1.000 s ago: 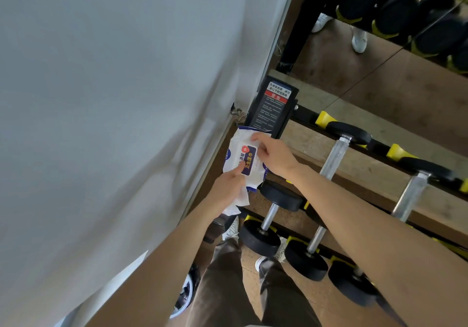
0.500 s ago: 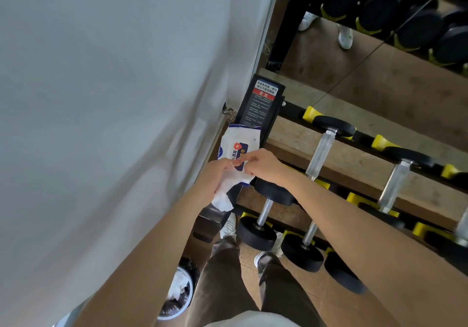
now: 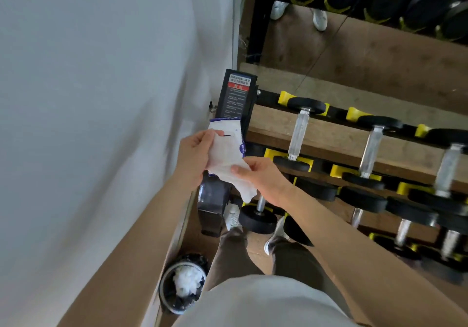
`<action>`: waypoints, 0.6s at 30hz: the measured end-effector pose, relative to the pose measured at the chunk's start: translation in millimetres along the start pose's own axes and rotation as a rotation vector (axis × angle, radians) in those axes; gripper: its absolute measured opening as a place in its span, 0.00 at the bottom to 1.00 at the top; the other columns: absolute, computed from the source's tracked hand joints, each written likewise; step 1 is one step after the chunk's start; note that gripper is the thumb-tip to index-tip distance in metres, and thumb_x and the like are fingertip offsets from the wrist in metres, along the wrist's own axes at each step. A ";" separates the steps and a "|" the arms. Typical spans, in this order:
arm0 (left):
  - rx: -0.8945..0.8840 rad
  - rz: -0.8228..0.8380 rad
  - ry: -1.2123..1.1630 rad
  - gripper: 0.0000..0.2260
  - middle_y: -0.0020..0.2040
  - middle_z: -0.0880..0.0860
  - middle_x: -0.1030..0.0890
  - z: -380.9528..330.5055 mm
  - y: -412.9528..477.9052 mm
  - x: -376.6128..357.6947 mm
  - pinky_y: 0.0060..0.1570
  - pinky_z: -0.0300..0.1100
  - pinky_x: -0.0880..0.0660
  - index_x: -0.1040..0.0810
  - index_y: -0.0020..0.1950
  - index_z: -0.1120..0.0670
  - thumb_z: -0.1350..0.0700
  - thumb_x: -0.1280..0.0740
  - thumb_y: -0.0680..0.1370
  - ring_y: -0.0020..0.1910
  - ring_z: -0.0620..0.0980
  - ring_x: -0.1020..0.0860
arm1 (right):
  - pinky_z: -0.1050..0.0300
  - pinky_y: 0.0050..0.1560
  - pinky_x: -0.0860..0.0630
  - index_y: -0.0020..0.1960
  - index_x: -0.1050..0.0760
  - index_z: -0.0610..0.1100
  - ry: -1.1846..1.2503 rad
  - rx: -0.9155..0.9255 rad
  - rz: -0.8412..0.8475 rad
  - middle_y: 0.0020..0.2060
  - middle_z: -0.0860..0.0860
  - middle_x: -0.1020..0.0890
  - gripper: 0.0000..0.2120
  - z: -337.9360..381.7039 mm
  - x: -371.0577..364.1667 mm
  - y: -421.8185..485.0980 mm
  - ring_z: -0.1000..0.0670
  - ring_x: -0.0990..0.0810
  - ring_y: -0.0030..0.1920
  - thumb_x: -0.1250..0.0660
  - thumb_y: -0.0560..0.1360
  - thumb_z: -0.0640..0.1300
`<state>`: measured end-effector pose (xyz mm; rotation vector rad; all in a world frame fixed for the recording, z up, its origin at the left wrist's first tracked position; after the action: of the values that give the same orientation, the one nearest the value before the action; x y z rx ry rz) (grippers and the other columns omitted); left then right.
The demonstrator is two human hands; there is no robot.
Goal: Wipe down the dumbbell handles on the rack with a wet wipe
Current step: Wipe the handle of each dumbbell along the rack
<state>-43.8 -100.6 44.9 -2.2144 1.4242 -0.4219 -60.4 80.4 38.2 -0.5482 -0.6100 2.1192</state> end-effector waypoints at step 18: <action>0.361 0.323 -0.463 0.14 0.58 0.58 0.20 38.7 -41.1 -149.5 0.60 0.51 0.23 0.26 0.67 0.55 0.59 0.33 0.81 0.57 0.57 0.20 | 0.48 0.53 0.19 0.59 0.22 0.38 0.599 0.062 -0.215 0.52 0.43 0.18 0.10 -12.4 145.9 -67.3 0.45 0.18 0.52 0.34 0.80 0.41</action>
<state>-55.1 58.4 33.9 -1.6232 1.2952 -0.0395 -92.7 238.1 44.5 -0.9831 -0.2453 1.6481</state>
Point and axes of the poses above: each hand's wrist, its own y-axis towards the middle knuckle, its own x-axis out of the back of the hand, z = x × y, the point moved 1 cm from there along y, towards the middle knuckle
